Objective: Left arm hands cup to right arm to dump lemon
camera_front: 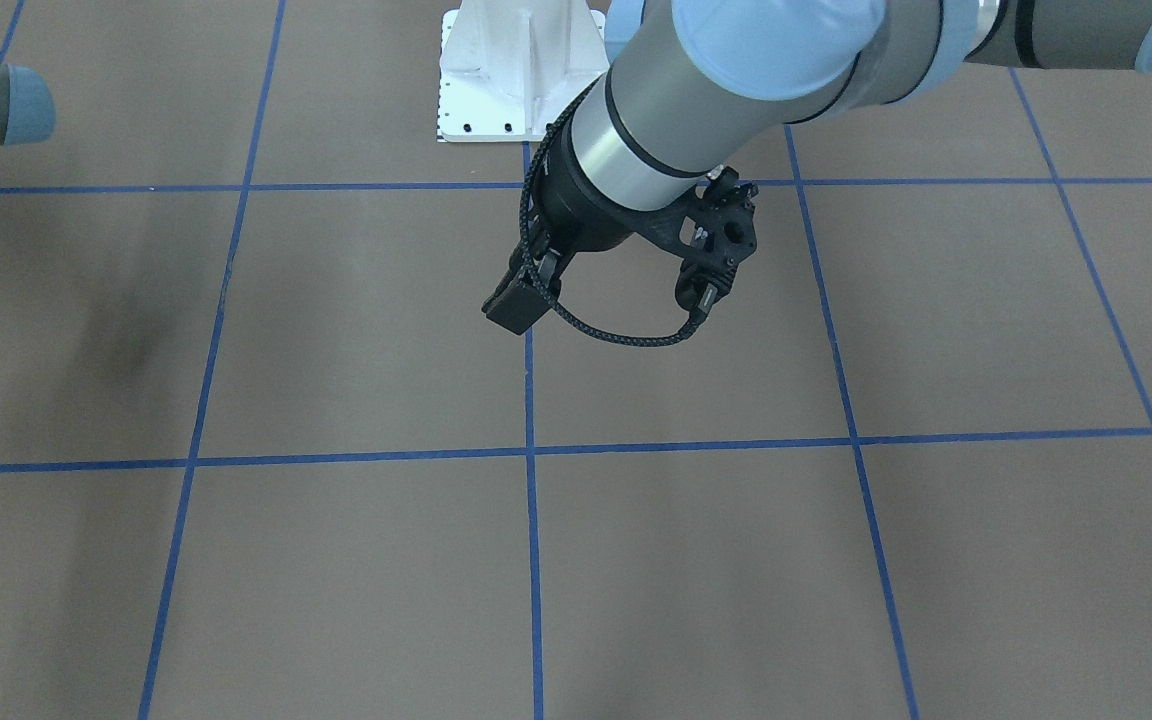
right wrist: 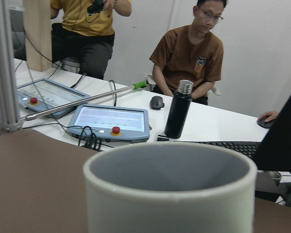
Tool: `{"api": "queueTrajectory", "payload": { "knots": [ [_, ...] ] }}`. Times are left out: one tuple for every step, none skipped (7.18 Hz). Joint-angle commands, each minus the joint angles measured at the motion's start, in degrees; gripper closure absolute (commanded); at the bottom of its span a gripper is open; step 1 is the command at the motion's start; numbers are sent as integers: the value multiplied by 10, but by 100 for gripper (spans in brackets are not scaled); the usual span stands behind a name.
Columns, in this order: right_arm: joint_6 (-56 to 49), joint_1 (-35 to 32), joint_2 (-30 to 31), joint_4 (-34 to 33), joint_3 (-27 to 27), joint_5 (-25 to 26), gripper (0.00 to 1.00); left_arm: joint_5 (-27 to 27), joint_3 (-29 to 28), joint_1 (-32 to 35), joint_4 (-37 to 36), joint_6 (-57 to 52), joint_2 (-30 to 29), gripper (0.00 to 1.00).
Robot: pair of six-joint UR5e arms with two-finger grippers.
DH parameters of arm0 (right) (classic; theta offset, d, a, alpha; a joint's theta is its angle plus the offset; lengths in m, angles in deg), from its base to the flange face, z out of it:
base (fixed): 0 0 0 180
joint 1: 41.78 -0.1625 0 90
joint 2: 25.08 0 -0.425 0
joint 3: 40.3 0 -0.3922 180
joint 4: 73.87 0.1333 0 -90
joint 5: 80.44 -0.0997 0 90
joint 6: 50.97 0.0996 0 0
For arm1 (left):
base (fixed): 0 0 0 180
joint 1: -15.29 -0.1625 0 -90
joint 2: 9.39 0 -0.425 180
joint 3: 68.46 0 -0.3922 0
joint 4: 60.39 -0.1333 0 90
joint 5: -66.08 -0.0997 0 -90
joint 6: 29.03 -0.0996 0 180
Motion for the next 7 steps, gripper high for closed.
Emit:
{"api": "queueTrajectory", "payload": {
  "knots": [
    [-2,-33,81,80,2,-7,91,0,6,12,-1,-13,13,0],
    [-1,-50,130,124,2,-14,92,-1,6,14,-1,-13,13,0],
    [3,-58,151,178,16,-32,94,-3,6,13,0,-13,14,0],
    [5,-65,186,244,34,-34,98,-3,6,13,-1,-13,14,0],
    [9,-68,193,319,80,-35,98,-3,6,13,-1,-13,14,0],
    [49,-67,196,389,135,-40,100,-4,7,13,-1,-13,14,0],
    [105,-68,196,443,170,-61,100,-8,6,14,-1,-14,14,0]
  ]
}}
